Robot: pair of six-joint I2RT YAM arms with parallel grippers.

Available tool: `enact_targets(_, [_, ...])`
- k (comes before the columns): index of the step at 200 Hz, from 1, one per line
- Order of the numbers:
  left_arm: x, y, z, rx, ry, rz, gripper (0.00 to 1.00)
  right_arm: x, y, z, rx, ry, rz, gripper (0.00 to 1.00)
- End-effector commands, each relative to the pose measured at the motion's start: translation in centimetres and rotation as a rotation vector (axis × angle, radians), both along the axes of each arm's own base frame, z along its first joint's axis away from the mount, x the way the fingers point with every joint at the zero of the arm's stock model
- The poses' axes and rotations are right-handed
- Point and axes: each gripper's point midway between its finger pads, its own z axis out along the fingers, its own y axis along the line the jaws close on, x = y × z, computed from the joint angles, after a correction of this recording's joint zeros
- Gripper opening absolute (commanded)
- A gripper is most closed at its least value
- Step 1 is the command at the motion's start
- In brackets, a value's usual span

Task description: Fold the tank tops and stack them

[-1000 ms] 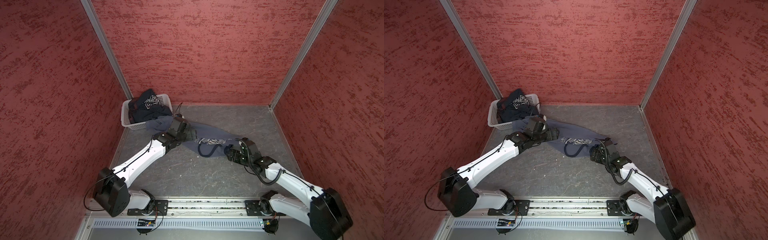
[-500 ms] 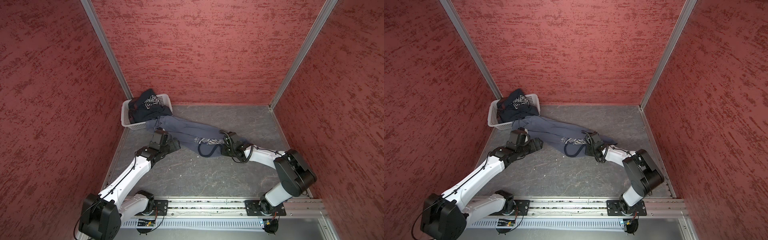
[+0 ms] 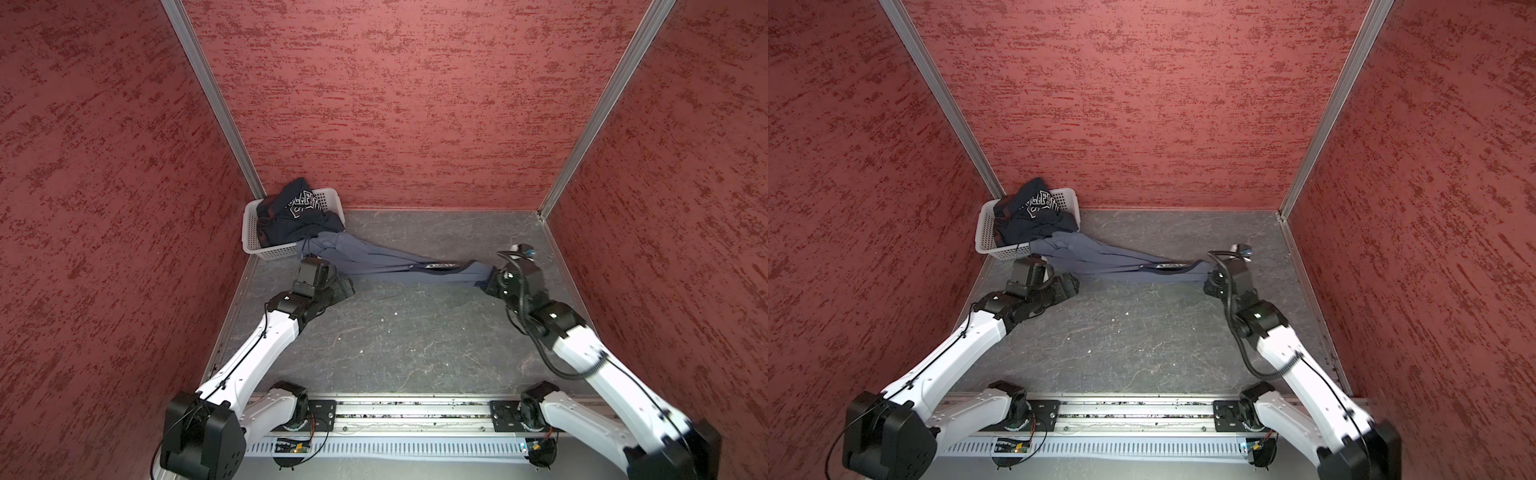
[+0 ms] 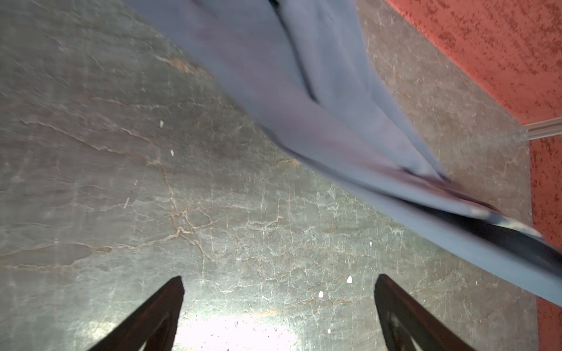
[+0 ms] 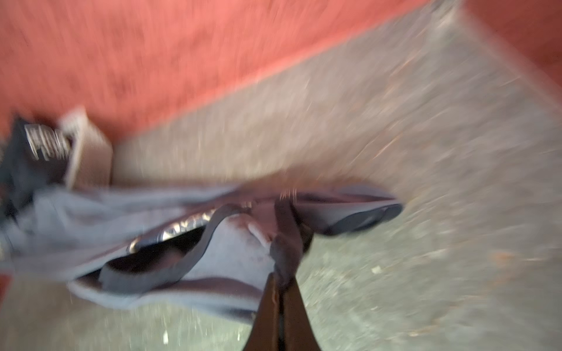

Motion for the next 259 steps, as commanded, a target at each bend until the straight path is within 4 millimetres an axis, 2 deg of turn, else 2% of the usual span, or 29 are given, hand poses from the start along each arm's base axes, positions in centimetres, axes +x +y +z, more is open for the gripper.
enact_targets(1, [1.0, 0.4, 1.0, 0.027, -0.008, 0.027, 0.95, -3.0, -4.9, 0.7, -0.063, 0.017, -0.176, 0.0])
enact_targets(13, [1.6, -0.3, 1.0, 0.022, -0.005, 0.015, 0.94, -3.7, -5.5, 0.8, -0.052, 0.007, -0.2, 0.0])
enact_targets(22, [1.9, -1.1, 0.7, 0.022, 0.003, 0.002, 0.94, -3.9, -5.5, -0.1, -0.041, 0.022, -0.204, 0.0])
enact_targets(43, [2.7, -3.2, -0.7, 0.04, 0.043, -0.043, 0.93, -3.7, -4.2, -4.2, 0.006, 0.112, -0.157, 0.0])
enact_targets(60, [3.5, -4.3, -2.1, 0.072, 0.087, -0.057, 0.92, -4.0, -3.9, -7.1, 0.026, 0.175, -0.163, 0.0])
enact_targets(73, [4.4, -4.7, -2.6, 0.088, 0.1, -0.054, 0.91, -4.3, -4.1, -8.3, 0.035, 0.195, -0.175, 0.0])
enact_targets(92, [6.1, -5.2, -2.9, 0.117, 0.098, -0.061, 0.91, -4.5, -4.2, -9.4, 0.046, 0.21, -0.191, 0.0])
enact_targets(127, [9.8, -6.3, -5.4, 0.178, 0.163, -0.058, 0.88, -4.6, -4.1, -10.3, 0.056, 0.214, -0.189, 0.0])
enact_targets(146, [11.9, -8.3, -6.6, 0.162, 0.174, -0.107, 0.83, -4.6, -4.2, -10.4, 0.049, 0.213, -0.192, 0.0])
enact_targets(165, [13.0, -10.1, -7.7, 0.162, 0.194, -0.139, 0.79, -4.6, -4.5, -10.2, 0.037, 0.207, -0.198, 0.0])
enact_targets(193, [13.9, -11.0, -9.7, 0.143, 0.24, -0.139, 0.64, -4.6, -4.5, -9.9, 0.033, 0.195, -0.194, 0.0])
enact_targets(208, [14.2, -11.3, -10.3, 0.129, 0.25, -0.139, 0.48, -4.6, -4.5, -9.8, 0.031, 0.192, -0.191, 0.0])
enact_targets(215, [14.2, -11.4, -10.3, 0.126, 0.249, -0.139, 0.37, -4.6, -4.5, -9.8, 0.029, 0.192, -0.191, 0.0])
enact_targets(232, [14.5, -11.4, -9.6, 0.116, 0.225, -0.136, 0.19, -4.6, -4.7, -9.6, 0.017, 0.19, -0.195, 0.0])
enact_targets(248, [14.7, -11.3, -8.0, 0.112, 0.185, -0.129, 0.03, -4.5, -5.0, -9.1, -0.001, 0.181, -0.204, 0.0])
enact_targets(259, [14.8, -11.1, -6.9, 0.108, 0.152, -0.124, 0.0, -4.4, -5.3, -8.5, -0.013, 0.168, -0.212, 0.0])
